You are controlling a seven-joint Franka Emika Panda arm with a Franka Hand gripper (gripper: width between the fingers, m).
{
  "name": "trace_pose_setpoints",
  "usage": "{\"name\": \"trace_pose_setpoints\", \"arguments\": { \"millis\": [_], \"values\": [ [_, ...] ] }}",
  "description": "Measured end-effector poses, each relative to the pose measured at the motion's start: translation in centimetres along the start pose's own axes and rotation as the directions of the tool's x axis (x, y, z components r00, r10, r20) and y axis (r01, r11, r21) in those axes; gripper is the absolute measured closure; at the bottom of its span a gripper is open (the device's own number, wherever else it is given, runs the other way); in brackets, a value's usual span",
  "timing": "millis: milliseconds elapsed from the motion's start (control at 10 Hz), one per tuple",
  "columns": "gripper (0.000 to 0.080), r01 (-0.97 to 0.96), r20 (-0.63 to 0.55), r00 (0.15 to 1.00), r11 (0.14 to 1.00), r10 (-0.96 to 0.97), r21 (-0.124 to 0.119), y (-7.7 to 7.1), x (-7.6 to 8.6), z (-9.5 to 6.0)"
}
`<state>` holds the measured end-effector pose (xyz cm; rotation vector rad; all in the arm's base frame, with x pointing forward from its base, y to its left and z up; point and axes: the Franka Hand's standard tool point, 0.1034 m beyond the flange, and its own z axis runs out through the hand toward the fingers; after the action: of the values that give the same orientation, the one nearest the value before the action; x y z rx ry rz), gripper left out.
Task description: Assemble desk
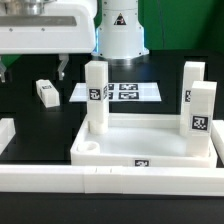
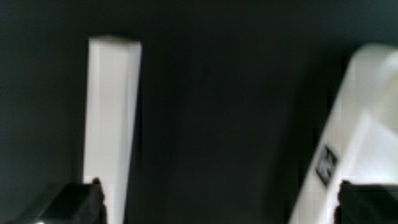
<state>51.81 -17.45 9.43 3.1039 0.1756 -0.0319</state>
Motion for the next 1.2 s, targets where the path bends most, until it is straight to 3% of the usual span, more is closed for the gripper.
{"name": "trace_pose_setpoints", "arguments": {
  "millis": [200,600,800,1000,1200],
  "values": [
    [0.015,-0.037,0.049,0.998,0.999,0.035,0.041,-0.2,-1.5,0.8],
    [0.015,-0.032,0.045,0.999,0.999,0.03,0.038,-0.2,-1.4,0.8],
    [0.015,-0.082,0.066,0.995,0.995,0.079,0.058,-0.4,-4.1,2.3],
    [0.015,-0.093,0.091,0.992,0.994,0.088,0.061,-1.1,-6.3,3.7],
    [0.015,-0.092,0.09,0.992,0.994,0.087,0.061,-1.1,-6.2,3.7]
  ]
}}
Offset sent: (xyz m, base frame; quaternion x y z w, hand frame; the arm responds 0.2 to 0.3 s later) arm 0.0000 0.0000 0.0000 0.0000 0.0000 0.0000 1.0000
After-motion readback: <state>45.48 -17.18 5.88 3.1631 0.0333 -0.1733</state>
